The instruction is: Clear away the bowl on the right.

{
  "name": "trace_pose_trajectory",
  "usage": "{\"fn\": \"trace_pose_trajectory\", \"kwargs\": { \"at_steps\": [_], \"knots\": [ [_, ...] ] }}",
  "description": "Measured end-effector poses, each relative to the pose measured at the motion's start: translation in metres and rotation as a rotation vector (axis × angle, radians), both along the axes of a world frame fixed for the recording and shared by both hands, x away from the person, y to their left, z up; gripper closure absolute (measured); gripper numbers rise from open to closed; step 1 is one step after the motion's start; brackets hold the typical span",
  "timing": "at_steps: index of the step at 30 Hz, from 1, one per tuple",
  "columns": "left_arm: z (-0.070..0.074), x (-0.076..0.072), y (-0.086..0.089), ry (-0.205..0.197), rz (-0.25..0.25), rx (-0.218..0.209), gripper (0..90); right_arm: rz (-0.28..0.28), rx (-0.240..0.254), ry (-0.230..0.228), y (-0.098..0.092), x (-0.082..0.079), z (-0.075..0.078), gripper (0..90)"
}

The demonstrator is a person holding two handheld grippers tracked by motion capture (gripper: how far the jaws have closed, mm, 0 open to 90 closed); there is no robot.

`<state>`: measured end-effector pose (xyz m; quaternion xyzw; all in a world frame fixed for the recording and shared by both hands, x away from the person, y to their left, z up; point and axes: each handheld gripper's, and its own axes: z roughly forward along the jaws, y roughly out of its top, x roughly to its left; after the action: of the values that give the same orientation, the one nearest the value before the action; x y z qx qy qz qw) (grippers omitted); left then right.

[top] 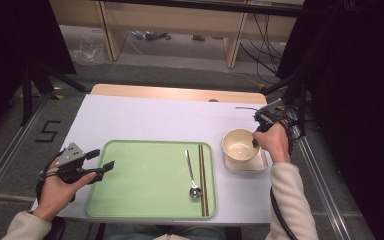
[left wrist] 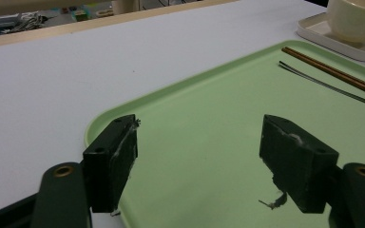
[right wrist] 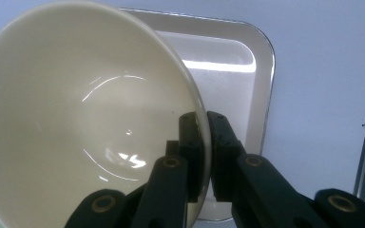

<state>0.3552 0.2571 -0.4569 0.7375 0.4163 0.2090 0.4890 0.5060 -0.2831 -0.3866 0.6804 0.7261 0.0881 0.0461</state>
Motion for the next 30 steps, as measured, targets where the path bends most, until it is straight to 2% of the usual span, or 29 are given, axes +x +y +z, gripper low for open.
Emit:
{"fn": "trace_pose_trajectory", "kwargs": {
  "at_steps": [3, 5, 6, 7, 10, 11, 12, 13, 16, 17, 18, 21, 22, 24, 26, 29, 30],
  "knots": [
    [0.000, 0.000, 0.000, 0.000, 0.001, 0.000, 28.6, 0.061, 0.003, -0.040, 0.001, -0.002, 0.005, 86.2],
    [0.000, 0.000, 0.000, 0.000, 0.000, 0.001, 28.6, 0.064, 0.010, -0.042, 0.004, -0.003, 0.008, 86.2],
    [0.000, 0.000, 0.000, 0.000, 0.001, -0.001, 28.6, 0.035, 0.020, -0.032, 0.009, -0.005, 0.012, 86.2],
    [0.000, 0.000, 0.000, 0.000, 0.001, 0.000, 28.6, 0.113, 0.025, -0.064, 0.005, -0.004, 0.011, 86.2],
    [0.000, 0.000, 0.000, -0.001, 0.001, 0.001, 28.6, 0.079, 0.046, -0.053, 0.017, -0.008, 0.018, 86.2],
    [0.000, 0.000, 0.000, -0.004, -0.001, 0.005, 28.6, 0.091, 0.045, -0.057, 0.019, -0.009, 0.019, 86.3],
    [0.001, 0.000, 0.000, -0.006, -0.003, 0.008, 28.6, 0.129, 0.043, -0.069, 0.018, -0.008, 0.019, 86.2],
    [0.000, 0.000, 0.000, -0.006, -0.003, 0.008, 28.6, 0.092, 0.052, -0.057, 0.024, -0.010, 0.021, 86.2],
    [0.000, 0.000, 0.000, -0.006, -0.003, 0.008, 28.6, 0.102, 0.060, -0.063, 0.031, -0.013, 0.024, 86.2],
    [0.000, 0.000, 0.000, -0.005, -0.003, 0.008, 28.6, 0.138, 0.055, -0.074, 0.031, -0.012, 0.024, 86.2],
    [0.000, 0.000, 0.000, -0.003, -0.001, 0.006, 28.6, 0.128, 0.060, -0.068, 0.034, -0.014, 0.026, 86.2],
    [0.000, 0.000, 0.000, -0.004, -0.003, 0.009, 28.6, 0.190, 0.063, -0.088, 0.038, -0.014, 0.025, 86.2],
    [0.000, 0.000, 0.000, -0.004, -0.004, 0.009, 28.6, 0.198, 0.061, -0.092, 0.039, -0.014, 0.025, 86.2],
    [0.000, 0.000, 0.000, 0.000, -0.001, 0.004, 28.6, 0.176, 0.068, -0.074, 0.047, -0.016, 0.026, 86.2],
    [0.000, 0.000, 0.000, 0.001, 0.000, 0.003, 28.6, 0.202, 0.066, -0.072, 0.051, -0.016, 0.026, 86.1],
    [0.000, 0.000, 0.000, 0.002, -0.001, 0.003, 28.6, 0.210, 0.069, -0.067, 0.060, -0.019, 0.028, 86.0],
    [0.000, 0.000, 0.000, 0.001, 0.000, 0.003, 28.6, 0.227, 0.075, -0.081, 0.061, -0.019, 0.027, 86.1]
  ]
}}
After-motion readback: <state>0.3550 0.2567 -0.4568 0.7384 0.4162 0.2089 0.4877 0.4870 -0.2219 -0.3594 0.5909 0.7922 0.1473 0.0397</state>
